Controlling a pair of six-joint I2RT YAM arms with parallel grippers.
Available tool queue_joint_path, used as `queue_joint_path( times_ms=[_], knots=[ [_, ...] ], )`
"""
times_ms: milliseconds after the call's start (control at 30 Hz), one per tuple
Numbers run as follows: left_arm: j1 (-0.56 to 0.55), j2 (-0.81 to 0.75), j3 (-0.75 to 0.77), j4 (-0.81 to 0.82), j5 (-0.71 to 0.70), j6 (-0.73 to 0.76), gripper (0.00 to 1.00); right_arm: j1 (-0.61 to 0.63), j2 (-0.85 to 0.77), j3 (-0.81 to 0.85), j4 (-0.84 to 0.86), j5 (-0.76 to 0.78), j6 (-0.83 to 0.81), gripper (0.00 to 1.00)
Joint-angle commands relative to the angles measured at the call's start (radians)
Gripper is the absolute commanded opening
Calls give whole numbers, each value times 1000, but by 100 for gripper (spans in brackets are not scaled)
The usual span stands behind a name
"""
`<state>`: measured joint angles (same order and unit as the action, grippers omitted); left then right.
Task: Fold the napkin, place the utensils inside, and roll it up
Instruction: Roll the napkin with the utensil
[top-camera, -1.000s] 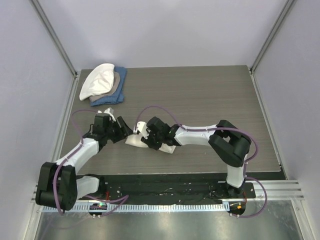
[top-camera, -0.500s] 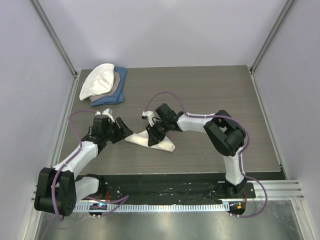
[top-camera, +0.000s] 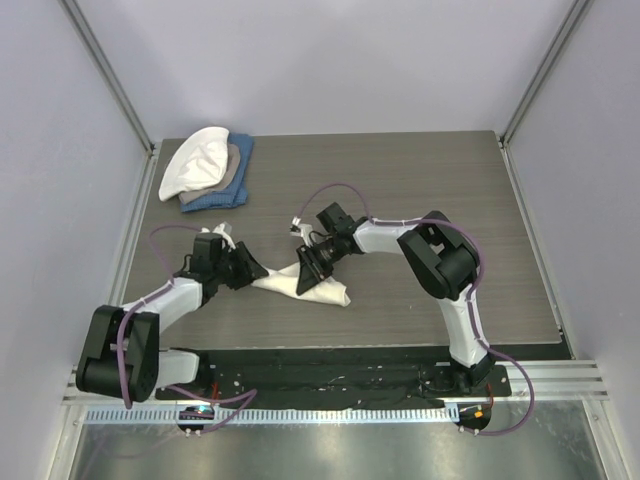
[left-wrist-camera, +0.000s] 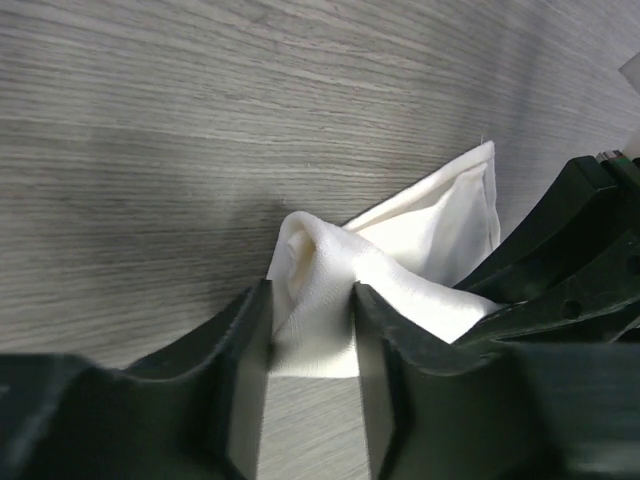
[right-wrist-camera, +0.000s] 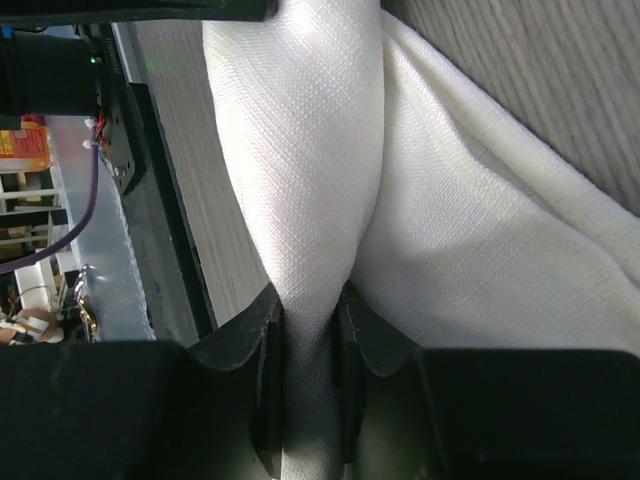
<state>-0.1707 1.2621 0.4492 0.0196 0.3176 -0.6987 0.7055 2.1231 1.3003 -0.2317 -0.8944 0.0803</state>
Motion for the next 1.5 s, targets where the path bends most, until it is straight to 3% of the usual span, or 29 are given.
queue_joint_path(
  times_ms=[0,233,400,533,700,800,900,1233,1333,1433,1467],
  knots=[
    [-4,51,-9,123,44,7,31,2,49,-3,-98,46,3,27],
    [-6,82,19,91,48,22,1,0,-64,51,-176,201,-14,50],
    [-9,83,29,71,52,24,0,3,-118,184,-331,310,-68,63],
    [-10,82,40,45,55,27,0,12,-182,198,-314,452,-76,72],
    [-10,80,57,11,51,25,0,109,-316,53,-109,636,-144,80],
    [-10,83,60,-3,48,24,0,204,-382,-63,33,886,-236,82],
    [-12,88,66,-6,49,22,0,294,-400,-145,136,1014,-304,85],
    [-12,86,79,-17,46,24,0,371,-301,-141,141,1071,-393,84],
    [-12,83,82,-17,47,24,0,371,-267,-128,127,1077,-396,80],
    [-12,80,85,-17,48,25,0,371,-247,-118,103,1074,-389,71],
    [-12,79,85,-17,51,25,0,370,-241,-118,95,1072,-383,64]
  ],
)
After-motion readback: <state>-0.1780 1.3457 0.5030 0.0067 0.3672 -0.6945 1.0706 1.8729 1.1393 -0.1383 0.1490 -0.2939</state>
